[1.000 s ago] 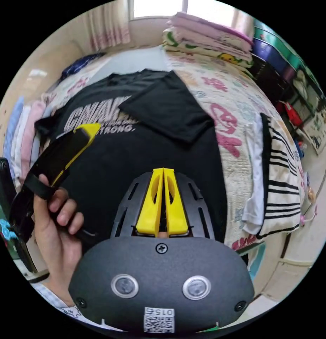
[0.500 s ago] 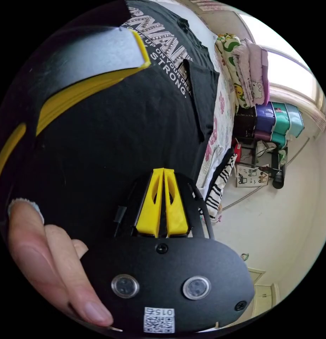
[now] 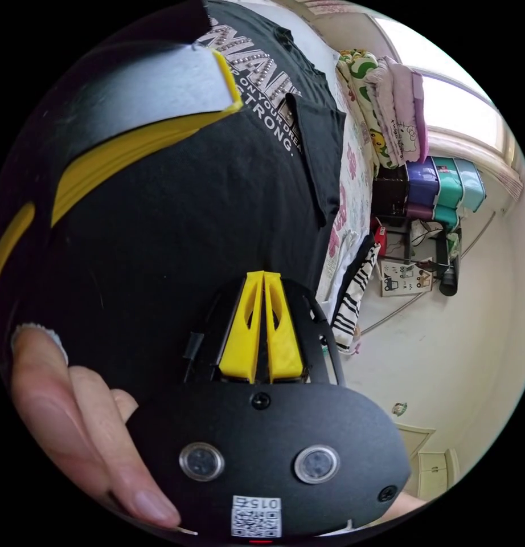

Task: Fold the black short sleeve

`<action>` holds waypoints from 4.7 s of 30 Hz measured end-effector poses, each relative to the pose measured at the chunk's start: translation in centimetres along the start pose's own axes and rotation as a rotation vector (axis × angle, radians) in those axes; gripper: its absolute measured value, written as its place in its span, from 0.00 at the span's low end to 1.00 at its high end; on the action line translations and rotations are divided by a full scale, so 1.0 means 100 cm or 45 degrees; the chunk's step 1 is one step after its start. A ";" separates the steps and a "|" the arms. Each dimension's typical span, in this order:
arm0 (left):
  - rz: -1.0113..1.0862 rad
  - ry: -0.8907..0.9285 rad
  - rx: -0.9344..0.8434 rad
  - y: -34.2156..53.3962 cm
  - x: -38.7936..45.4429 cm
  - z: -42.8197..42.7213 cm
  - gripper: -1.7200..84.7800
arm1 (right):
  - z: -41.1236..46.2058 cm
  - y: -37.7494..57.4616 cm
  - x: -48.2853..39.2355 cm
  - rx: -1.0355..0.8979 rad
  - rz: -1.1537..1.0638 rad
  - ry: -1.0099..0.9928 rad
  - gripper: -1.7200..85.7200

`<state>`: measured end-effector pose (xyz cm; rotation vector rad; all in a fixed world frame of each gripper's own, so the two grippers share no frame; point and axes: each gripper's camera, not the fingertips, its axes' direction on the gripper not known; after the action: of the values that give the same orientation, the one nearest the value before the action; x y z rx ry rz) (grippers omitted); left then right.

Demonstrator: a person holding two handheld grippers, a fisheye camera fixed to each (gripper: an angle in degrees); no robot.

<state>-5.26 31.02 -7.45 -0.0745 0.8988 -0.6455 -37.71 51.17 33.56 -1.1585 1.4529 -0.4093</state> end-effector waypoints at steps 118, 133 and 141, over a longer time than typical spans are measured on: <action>1.900 -1.390 0.362 -0.050 0.110 -0.017 0.02 | -0.114 -0.276 0.143 0.865 -0.240 -1.466 0.01; 1.834 -1.342 0.279 -0.105 0.096 -0.049 0.03 | -0.130 -0.497 0.033 0.495 -0.223 -1.442 0.12; 1.802 -1.236 0.503 -0.126 0.096 -0.080 0.02 | -0.158 -0.514 0.051 0.554 -0.146 -1.389 0.02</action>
<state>-13.08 17.11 -15.23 0.5319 -0.2480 0.5610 -29.80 18.36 75.69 -0.8635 0.3218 -0.1025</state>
